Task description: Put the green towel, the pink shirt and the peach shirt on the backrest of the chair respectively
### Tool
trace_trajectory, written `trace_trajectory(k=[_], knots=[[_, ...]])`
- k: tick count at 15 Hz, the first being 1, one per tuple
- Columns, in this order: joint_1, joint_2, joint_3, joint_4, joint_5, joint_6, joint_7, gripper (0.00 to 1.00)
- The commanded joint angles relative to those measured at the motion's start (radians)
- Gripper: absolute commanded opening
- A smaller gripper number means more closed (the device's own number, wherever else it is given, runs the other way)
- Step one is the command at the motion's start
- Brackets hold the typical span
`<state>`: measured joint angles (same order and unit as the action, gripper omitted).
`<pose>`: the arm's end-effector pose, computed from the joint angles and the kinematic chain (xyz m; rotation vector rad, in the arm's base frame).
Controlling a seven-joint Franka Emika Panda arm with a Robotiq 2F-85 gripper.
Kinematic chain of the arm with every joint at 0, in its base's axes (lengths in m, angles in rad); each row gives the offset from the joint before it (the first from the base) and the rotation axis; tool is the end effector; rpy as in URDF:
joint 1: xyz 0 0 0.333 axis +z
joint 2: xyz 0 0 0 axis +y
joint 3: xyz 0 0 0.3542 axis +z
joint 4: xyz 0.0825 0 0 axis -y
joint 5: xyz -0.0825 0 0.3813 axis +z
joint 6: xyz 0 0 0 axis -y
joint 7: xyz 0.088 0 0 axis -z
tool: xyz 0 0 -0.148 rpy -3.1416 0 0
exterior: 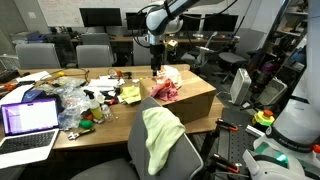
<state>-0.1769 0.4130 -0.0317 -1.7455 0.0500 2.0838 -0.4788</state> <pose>0.6445 -0.1303 0.3276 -3.0637 -0.3791 0.0926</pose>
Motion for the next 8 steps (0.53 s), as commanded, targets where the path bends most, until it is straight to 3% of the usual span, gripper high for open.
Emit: trace_trajectory(k=[1,8], knots=[[-0.01,0.036,0.0,0.042,-0.007,-0.053,0.01,1.0],[0.031,0.041,-0.026,0.03,-0.163,-0.086,0.125,1.0]])
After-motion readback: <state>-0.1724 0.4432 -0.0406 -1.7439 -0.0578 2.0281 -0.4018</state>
